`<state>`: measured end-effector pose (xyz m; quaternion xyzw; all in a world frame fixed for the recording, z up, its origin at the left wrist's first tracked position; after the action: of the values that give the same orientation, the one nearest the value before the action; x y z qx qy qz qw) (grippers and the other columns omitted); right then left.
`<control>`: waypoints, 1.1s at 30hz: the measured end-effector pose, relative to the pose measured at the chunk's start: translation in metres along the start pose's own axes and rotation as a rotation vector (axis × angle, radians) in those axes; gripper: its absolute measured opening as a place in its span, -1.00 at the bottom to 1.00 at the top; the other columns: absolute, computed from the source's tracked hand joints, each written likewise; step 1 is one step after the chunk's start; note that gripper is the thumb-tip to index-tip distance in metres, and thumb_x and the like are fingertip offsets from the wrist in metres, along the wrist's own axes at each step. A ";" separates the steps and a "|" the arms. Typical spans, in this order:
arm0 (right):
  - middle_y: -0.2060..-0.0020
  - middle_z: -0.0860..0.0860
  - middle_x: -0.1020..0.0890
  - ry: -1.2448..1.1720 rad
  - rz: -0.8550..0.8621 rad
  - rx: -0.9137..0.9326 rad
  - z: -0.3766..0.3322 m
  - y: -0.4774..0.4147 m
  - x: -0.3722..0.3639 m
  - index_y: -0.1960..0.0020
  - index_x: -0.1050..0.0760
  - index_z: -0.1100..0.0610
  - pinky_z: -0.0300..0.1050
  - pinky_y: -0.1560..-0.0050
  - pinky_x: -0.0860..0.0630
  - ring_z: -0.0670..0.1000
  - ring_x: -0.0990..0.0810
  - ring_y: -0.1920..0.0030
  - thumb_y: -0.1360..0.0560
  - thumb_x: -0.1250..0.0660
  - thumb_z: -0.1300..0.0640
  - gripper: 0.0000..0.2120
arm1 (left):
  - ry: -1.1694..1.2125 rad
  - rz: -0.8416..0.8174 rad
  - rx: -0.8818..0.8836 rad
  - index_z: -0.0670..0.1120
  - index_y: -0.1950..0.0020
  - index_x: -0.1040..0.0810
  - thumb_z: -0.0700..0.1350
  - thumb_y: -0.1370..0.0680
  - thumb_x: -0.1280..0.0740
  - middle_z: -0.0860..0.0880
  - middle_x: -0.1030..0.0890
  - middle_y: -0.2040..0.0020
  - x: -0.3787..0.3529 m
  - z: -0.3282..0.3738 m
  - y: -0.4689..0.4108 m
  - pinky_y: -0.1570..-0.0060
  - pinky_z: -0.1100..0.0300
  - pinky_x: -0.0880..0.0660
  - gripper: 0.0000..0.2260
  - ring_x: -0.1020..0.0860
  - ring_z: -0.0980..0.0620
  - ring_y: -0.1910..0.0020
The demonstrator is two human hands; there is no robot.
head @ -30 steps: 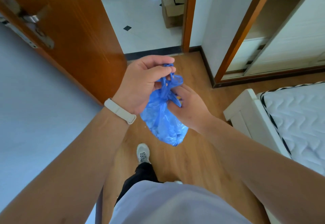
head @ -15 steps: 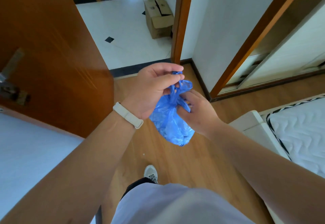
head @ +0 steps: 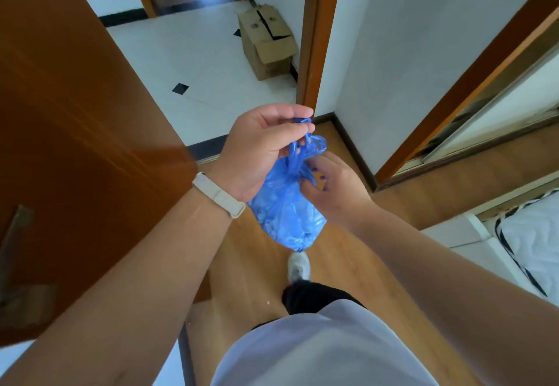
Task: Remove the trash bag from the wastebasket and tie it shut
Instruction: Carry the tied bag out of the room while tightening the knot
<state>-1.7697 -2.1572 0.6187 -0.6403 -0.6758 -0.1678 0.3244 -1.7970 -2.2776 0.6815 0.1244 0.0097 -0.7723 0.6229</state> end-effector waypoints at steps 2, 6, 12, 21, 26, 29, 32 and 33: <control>0.09 -0.10 -0.51 -0.002 -0.007 0.009 0.009 -0.026 -0.008 -0.06 -0.58 0.11 -0.39 0.06 -0.41 -0.17 -0.46 0.09 -0.42 -0.37 0.26 -0.77 | -0.018 -0.002 0.012 -0.02 0.17 -0.70 -0.24 -0.36 -0.40 -0.11 -0.66 0.21 0.008 -0.003 -0.029 0.11 0.13 -0.54 -0.84 -0.58 0.02 0.24; 0.11 -0.11 -0.49 -0.026 -0.029 0.028 0.032 -0.083 -0.024 -0.05 -0.56 0.13 -0.46 0.07 -0.37 -0.21 -0.42 0.11 -0.42 -0.38 0.28 -0.78 | -0.064 0.034 0.026 0.00 0.19 -0.70 -0.23 -0.35 -0.41 -0.07 -0.68 0.23 0.027 -0.005 -0.090 0.07 0.06 -0.50 -0.84 -0.58 -0.03 0.19; 0.17 -0.12 -0.46 -0.059 0.012 0.010 0.061 -0.176 -0.022 0.03 -0.56 0.16 -0.45 0.11 -0.36 -0.19 -0.40 0.17 -0.37 -0.39 0.32 -0.81 | -0.089 0.006 0.091 -0.05 0.16 -0.69 -0.30 -0.40 -0.40 -0.18 -0.64 0.17 0.037 0.011 -0.179 0.18 0.18 -0.55 -0.83 -0.58 0.02 0.24; 0.19 0.01 -0.55 -0.015 0.097 0.001 0.096 -0.271 0.014 0.04 -0.56 0.20 0.01 0.15 -0.52 0.05 -0.51 0.17 -0.37 -0.38 0.30 -0.83 | -0.166 -0.078 0.100 -0.03 0.17 -0.71 -0.22 -0.34 -0.42 -0.11 -0.68 0.20 0.015 0.035 -0.287 -0.07 -0.08 -0.52 -0.86 -0.60 -0.02 0.19; 0.18 -0.13 -0.47 -0.021 0.172 -0.097 0.128 -0.297 0.034 0.01 -0.54 0.12 -0.01 0.14 -0.51 -0.06 -0.45 0.17 -0.40 -0.38 0.23 -0.83 | -0.148 -0.157 0.118 -0.04 0.18 -0.70 -0.23 -0.32 -0.42 -0.15 -0.66 0.19 -0.010 0.036 -0.346 0.01 0.00 -0.50 -0.85 -0.58 -0.06 0.20; 0.17 -0.11 -0.49 -0.013 0.205 -0.171 0.150 -0.313 0.043 0.01 -0.54 0.11 -0.03 0.12 -0.50 -0.06 -0.46 0.16 -0.40 -0.36 0.21 -0.83 | -0.132 -0.225 0.144 -0.05 0.19 -0.70 -0.23 -0.31 -0.41 -0.10 -0.67 0.22 -0.026 0.030 -0.380 -0.03 -0.03 -0.49 -0.85 -0.57 -0.07 0.19; 0.13 -0.11 -0.50 0.008 0.233 -0.273 0.176 -0.329 0.047 -0.04 -0.55 0.10 -0.08 0.10 -0.47 -0.07 -0.46 0.14 -0.41 -0.37 0.20 -0.80 | -0.134 -0.299 0.169 -0.05 0.18 -0.69 -0.23 -0.31 -0.40 -0.08 -0.67 0.24 -0.039 0.022 -0.418 0.00 0.00 -0.47 -0.85 -0.57 -0.08 0.18; 0.12 -0.11 -0.50 0.011 0.249 -0.314 0.185 -0.336 0.048 -0.05 -0.55 0.11 -0.10 0.08 -0.47 -0.06 -0.47 0.13 -0.42 -0.37 0.21 -0.79 | -0.138 -0.326 0.176 -0.05 0.18 -0.69 -0.23 -0.32 -0.40 -0.08 -0.66 0.24 -0.042 0.020 -0.432 0.01 0.00 -0.47 -0.85 -0.57 -0.07 0.19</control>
<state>-2.1371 -2.0436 0.5778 -0.7607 -0.5551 -0.2333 0.2423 -2.2087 -2.1442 0.6486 0.1220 -0.0805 -0.8674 0.4757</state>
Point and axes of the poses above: each hand's wrist, its own y-axis away from the middle knuckle, its own x-axis out of the back of the hand, z = x × y, the point moved 9 cm from there along -y, towards the middle knuckle
